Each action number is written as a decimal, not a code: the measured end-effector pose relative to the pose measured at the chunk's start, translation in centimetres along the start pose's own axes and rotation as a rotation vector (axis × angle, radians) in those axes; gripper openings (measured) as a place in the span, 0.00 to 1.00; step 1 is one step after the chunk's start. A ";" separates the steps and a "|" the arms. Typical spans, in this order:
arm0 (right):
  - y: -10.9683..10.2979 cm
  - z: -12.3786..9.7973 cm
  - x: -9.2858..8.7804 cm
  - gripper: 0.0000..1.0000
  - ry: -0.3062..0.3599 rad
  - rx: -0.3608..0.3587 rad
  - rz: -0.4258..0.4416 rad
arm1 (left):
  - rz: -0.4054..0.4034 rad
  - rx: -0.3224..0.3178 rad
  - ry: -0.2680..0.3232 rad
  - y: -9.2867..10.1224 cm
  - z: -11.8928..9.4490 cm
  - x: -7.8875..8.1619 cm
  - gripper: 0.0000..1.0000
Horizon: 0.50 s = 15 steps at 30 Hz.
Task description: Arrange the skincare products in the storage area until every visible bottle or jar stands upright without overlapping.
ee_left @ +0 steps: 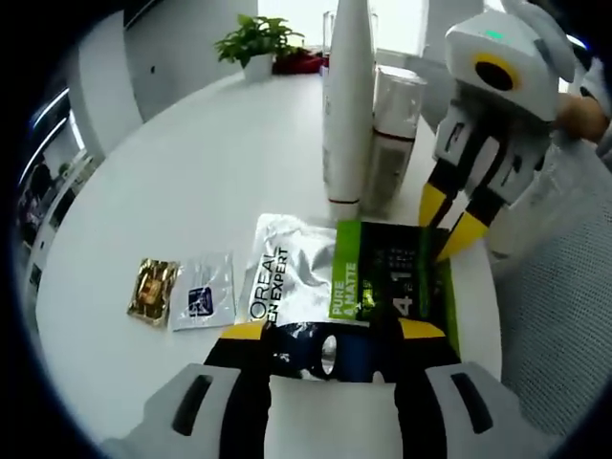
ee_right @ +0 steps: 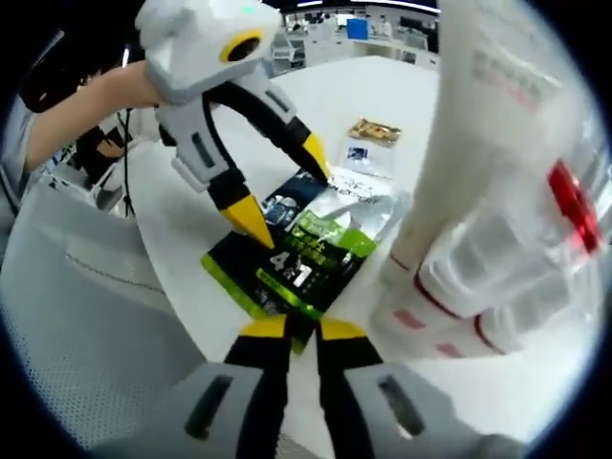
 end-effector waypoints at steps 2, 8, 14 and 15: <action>-0.2 -0.3 -0.1 0.11 -0.011 -0.017 -0.022 | 0.000 -0.003 0.000 -0.1 0.0 0.0 0.48; -0.5 -1.3 -0.3 0.12 -0.029 -0.064 -0.064 | 0.004 -0.010 -0.004 -0.2 0.1 0.1 0.48; -0.7 -1.5 0.3 0.13 0.011 -0.092 -0.097 | 0.002 -0.008 -0.007 -0.3 0.2 0.2 0.48; -0.8 -1.4 0.5 0.12 0.011 -0.087 -0.100 | 0.001 -0.007 -0.008 -0.3 0.2 0.2 0.48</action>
Point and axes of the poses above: the point that each gripper's makers call its tool centre point, and the gripper's own axes: z roughly forward along the fingers, y roughly to its right, x roughly out of its top, the point moved 9 cm from there along -z, roughly backward along the fingers, and after that the axes turned 8 degrees about x, right-handed, at the moved point
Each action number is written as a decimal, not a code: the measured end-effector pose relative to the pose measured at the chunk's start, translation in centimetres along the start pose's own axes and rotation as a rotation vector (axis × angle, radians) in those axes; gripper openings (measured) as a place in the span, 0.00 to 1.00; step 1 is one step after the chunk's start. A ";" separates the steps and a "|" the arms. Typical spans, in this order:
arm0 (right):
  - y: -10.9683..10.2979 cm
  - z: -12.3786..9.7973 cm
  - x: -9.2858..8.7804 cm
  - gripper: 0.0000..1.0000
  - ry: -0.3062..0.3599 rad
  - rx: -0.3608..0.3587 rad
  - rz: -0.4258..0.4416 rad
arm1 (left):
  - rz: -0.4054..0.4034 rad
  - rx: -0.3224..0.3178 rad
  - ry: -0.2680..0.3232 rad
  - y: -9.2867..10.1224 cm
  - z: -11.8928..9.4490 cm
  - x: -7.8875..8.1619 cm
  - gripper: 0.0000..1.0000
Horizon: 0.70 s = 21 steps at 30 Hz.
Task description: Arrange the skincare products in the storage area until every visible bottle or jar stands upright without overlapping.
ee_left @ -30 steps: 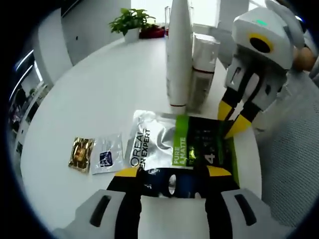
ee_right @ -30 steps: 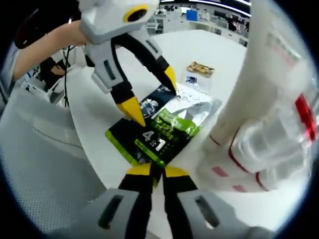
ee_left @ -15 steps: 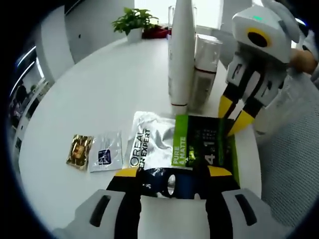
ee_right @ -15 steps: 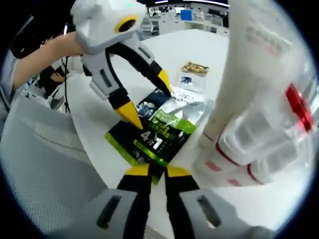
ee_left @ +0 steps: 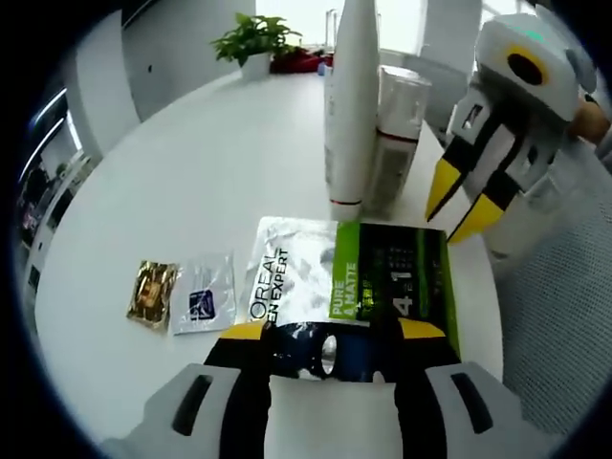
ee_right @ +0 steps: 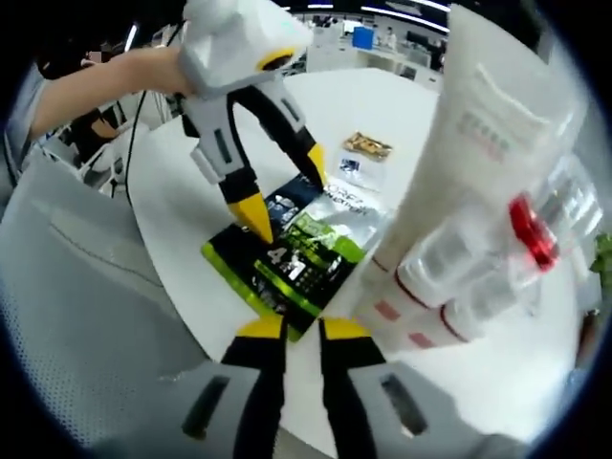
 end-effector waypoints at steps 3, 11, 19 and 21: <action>0.0 0.9 0.1 0.14 -0.014 0.011 -0.011 | -0.002 0.000 0.000 -0.1 0.0 0.0 0.48; 0.5 2.2 0.3 0.14 -0.052 0.016 -0.041 | -0.006 -0.005 0.005 -0.3 0.1 0.0 0.48; 0.5 2.5 0.5 0.16 -0.071 0.007 -0.055 | -0.013 0.001 0.010 -0.6 0.2 0.0 0.48; 0.6 2.6 0.5 0.16 -0.069 0.008 -0.049 | -0.013 0.001 0.011 -0.6 0.2 0.0 0.48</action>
Point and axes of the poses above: the point that each gripper's makers call its tool centre point, and the gripper's own axes: z roughly forward along the fingers, y roughly to its right, x roughly out of its top, the point moved 9 cm from there along -z, roughly backward along the fingers, and after that the axes turned 8 degrees about x, right-handed, at the moved point
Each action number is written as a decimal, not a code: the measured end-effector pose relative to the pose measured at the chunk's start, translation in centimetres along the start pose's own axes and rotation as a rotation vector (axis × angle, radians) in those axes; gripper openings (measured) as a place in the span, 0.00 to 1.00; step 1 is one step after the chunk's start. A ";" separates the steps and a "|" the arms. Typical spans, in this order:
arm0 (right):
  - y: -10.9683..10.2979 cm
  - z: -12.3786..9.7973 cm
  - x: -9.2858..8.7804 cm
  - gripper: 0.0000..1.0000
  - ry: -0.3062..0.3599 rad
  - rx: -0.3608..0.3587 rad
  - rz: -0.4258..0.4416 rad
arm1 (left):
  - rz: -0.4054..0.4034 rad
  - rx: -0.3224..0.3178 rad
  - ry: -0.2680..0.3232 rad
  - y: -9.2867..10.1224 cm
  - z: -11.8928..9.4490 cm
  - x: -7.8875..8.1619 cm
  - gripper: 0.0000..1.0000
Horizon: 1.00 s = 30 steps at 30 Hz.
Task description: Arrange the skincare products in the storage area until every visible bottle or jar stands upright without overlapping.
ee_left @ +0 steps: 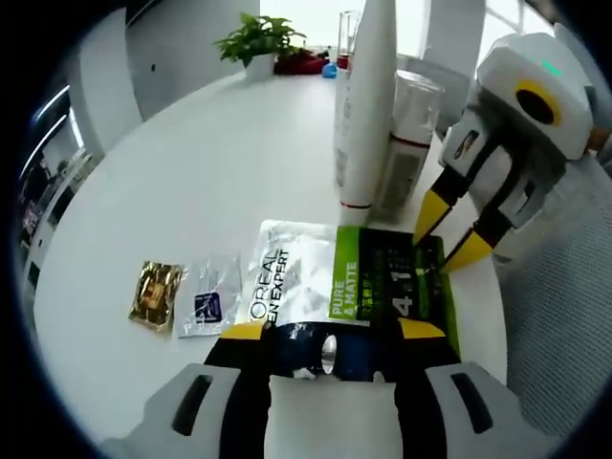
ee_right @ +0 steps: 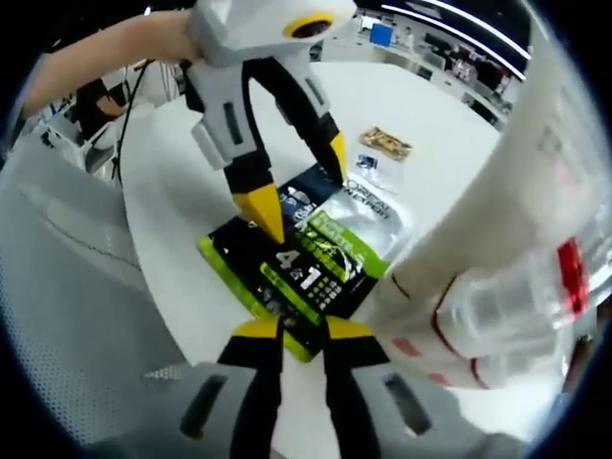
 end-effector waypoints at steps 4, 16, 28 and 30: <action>0.0 0.0 -0.1 0.16 0.003 0.004 0.017 | 0.001 -0.002 -0.002 0.0 0.0 0.0 0.48; 0.1 0.1 -0.1 0.16 0.002 0.015 0.028 | -0.035 0.001 0.025 -0.1 -1.1 0.6 0.49; 0.1 0.0 -0.1 0.16 0.005 0.030 0.030 | -0.078 0.041 0.027 0.4 -2.7 0.3 0.49; 0.1 0.0 0.0 0.17 0.006 0.030 0.025 | -0.072 0.050 0.033 0.5 -3.0 0.4 0.49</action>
Point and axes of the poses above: the point that each gripper's makers call its tool centre point, and the gripper's own axes: z roughly forward along the fingers, y roughly to its right, x roughly out of its top, the point moved 9 cm from there along -z, roughly backward along the fingers, and after that the axes turned 8 degrees about x, right-handed, at the moved point
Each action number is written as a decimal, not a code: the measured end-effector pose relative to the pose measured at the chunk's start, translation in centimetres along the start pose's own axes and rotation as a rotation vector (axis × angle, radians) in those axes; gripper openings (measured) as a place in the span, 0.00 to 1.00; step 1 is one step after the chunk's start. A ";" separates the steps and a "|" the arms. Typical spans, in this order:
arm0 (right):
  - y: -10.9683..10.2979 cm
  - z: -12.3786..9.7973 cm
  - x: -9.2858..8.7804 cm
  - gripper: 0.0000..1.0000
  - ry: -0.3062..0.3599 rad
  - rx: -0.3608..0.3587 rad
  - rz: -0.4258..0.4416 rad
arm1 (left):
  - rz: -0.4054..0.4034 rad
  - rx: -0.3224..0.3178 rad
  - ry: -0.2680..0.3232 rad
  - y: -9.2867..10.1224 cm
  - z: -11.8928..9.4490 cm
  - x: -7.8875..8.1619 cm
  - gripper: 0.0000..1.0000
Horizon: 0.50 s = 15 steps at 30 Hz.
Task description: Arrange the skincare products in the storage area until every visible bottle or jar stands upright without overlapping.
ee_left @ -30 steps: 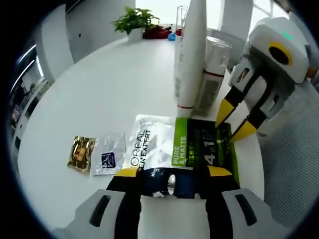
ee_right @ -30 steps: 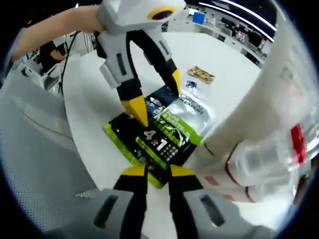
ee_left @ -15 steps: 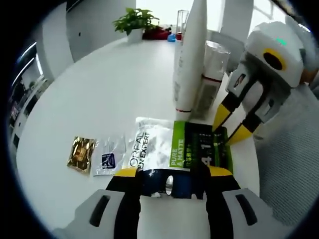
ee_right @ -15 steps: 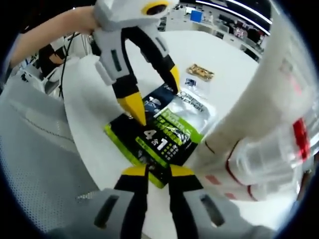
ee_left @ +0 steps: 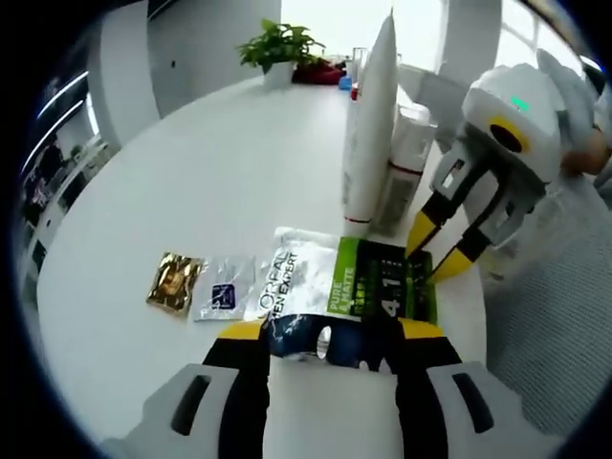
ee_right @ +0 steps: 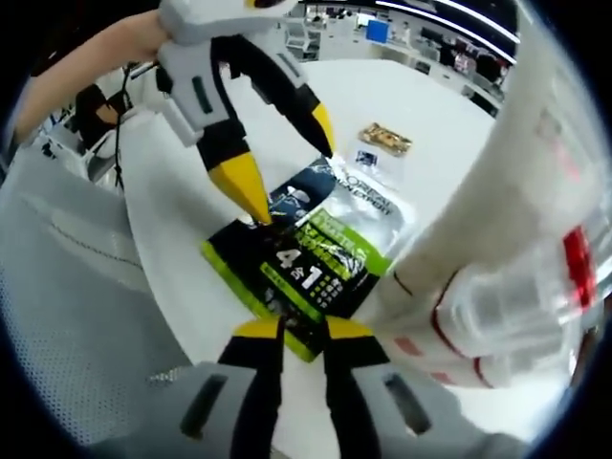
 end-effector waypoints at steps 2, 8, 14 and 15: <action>0.0 -0.3 0.1 0.17 0.010 -0.001 -0.001 | -0.001 0.011 0.000 0.1 -0.3 0.0 0.50; -0.2 -1.6 0.7 0.16 0.054 -0.005 -0.011 | -0.015 0.043 0.004 0.4 -1.6 -0.1 0.50; -0.5 -3.4 1.5 0.16 0.130 -0.014 -0.013 | -0.022 0.080 -0.008 0.9 -2.6 -0.4 0.53; -0.6 -3.8 1.6 0.16 0.139 -0.021 -0.019 | -0.028 0.086 -0.005 0.9 -2.7 -0.4 0.53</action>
Point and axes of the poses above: the point that each gripper's makers call its tool centre point, and the gripper's own axes: z roughly forward along the fingers, y roughly to its right, x roughly out of its top, the point moved 9 cm from there along -z, roughly backward along the fingers, and after that the axes turned 8 degrees about x, right-handed, at the moved point
